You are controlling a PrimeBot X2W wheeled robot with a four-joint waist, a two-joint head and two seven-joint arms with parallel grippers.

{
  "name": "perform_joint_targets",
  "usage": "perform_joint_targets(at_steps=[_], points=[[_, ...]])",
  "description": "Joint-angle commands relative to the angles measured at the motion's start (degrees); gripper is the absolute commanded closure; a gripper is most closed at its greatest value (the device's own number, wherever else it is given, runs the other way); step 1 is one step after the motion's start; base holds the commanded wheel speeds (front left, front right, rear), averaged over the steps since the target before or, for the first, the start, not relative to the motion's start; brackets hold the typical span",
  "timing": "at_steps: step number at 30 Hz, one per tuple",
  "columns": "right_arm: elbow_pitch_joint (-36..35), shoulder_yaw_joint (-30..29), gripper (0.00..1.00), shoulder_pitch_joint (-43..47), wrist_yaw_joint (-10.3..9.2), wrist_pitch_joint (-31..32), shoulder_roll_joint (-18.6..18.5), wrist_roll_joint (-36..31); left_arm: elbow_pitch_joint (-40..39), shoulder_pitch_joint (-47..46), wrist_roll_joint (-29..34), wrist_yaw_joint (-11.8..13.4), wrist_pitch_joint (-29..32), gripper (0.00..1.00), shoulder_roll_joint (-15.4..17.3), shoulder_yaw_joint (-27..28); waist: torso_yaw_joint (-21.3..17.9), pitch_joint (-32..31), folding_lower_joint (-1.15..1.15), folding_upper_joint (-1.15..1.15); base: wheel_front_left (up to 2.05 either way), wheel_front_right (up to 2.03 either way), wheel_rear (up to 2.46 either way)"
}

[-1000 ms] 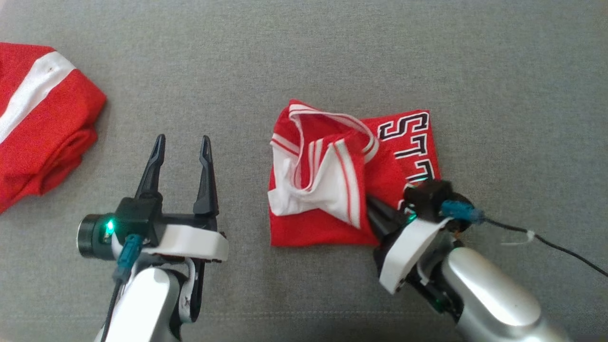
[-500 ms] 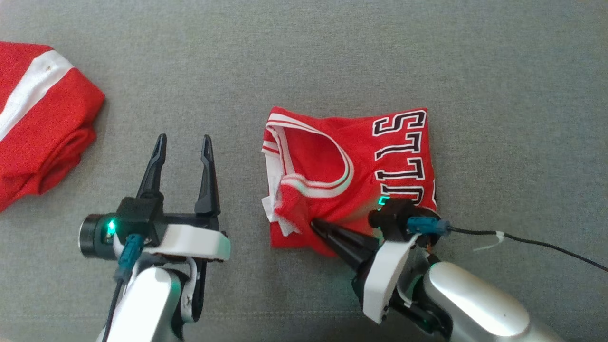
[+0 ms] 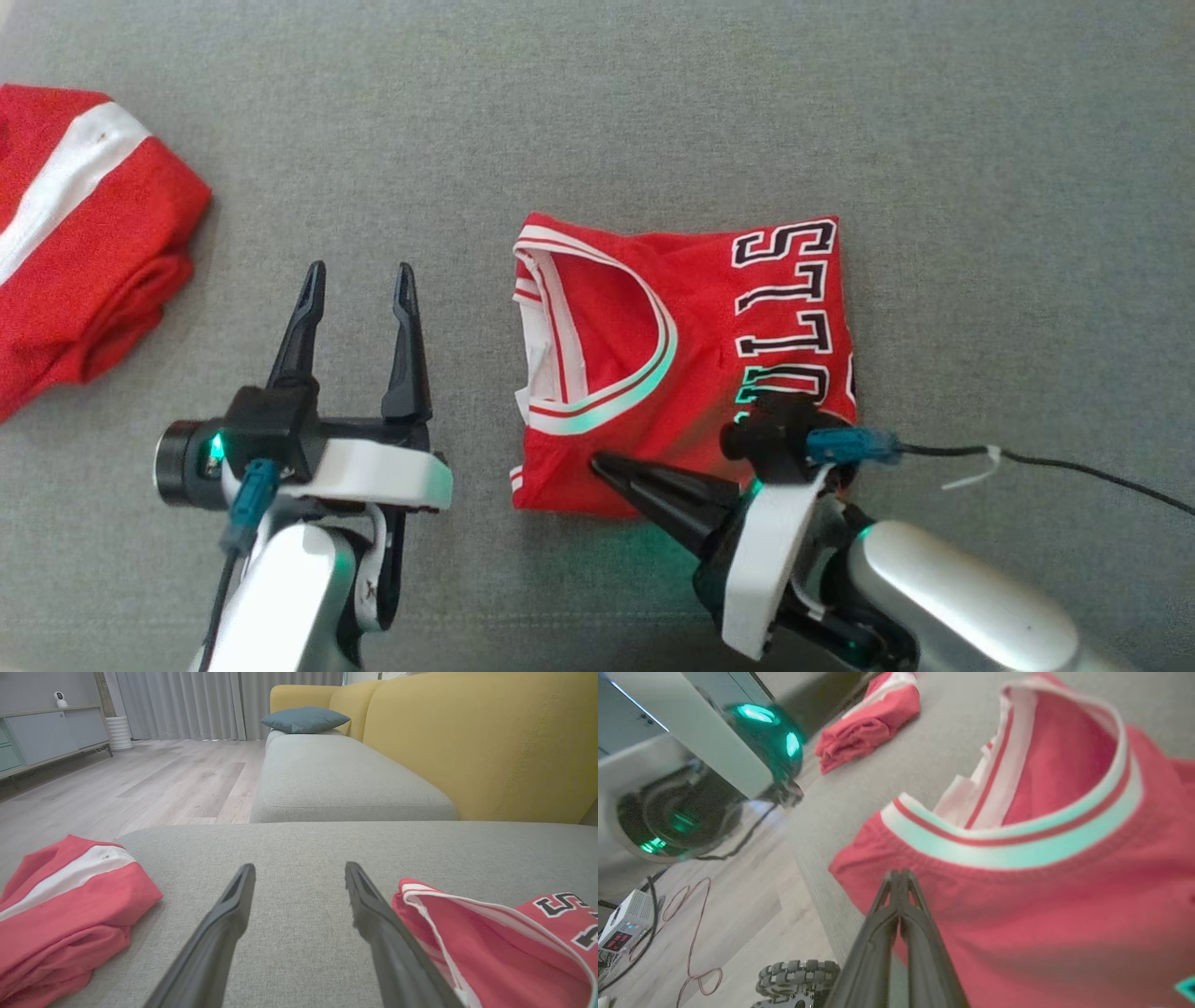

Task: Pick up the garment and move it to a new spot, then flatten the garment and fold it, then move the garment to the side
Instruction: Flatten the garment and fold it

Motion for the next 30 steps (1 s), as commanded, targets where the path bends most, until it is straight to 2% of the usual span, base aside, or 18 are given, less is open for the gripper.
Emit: perform_joint_targets(at_steps=[1,4,6,10,15,16,19,22,30], points=[[-3.44,-0.88,1.00,0.36,0.22,-1.05,-0.50,0.24,-1.86,-1.10,0.48,-0.11,-0.70,0.00,0.40,2.61,-0.32,-0.45,0.00,0.00,0.00,0.00,0.00],[-6.70,-4.87,1.00,1.93,0.22,-3.90,-1.25,-0.18,-1.69,-0.64,0.56,-0.06,-0.71,0.00,0.49,2.90,-0.91,-1.28,0.00,0.00,0.00,0.00,0.00],[-7.79,-10.49,0.00,3.80,0.22,-6.72,-1.23,-1.70,-1.63,-0.33,0.73,-0.01,-0.71,0.00,0.72,3.06,-1.42,-1.88,0.00,0.00,0.00,0.00,0.00],[-8.20,-26.12,0.00,9.00,0.22,-12.29,1.82,-7.77,-1.62,0.34,1.06,0.21,-0.71,0.00,1.29,3.37,-2.46,-3.09,0.00,0.00,0.00,0.00,0.00],[-8.71,-43.07,0.00,14.82,0.22,-14.01,7.35,-17.85,-1.74,0.93,1.28,0.45,-0.71,0.00,1.99,3.53,-3.37,-4.31,0.00,0.00,0.00,0.00,0.00],[-8.71,-43.07,0.00,14.82,0.22,-14.01,7.35,-17.85,-1.74,0.93,1.28,0.45,-0.71,0.00,1.99,3.53,-3.37,-4.31,0.00,0.00,0.00,0.00,0.00],[-9.44,-49.39,0.00,17.31,0.22,-13.72,9.84,-21.63,-1.75,1.20,1.38,0.59,-0.66,0.00,2.56,3.71,-3.75,-5.11,0.00,0.00,0.00,0.00,0.00],[-10.04,-53.12,0.00,19.36,0.22,-13.13,11.37,-23.90,-1.64,1.84,1.32,0.79,-0.52,0.00,3.12,3.93,-4.04,-6.29,0.00,0.00,0.00,0.00,0.00],[-11.95,-55.31,0.00,24.54,0.22,-10.09,12.99,-26.43,-1.60,5.13,0.84,1.07,0.05,0.00,4.36,3.88,-4.26,-10.13,0.00,0.00,0.00,0.00,0.00]])
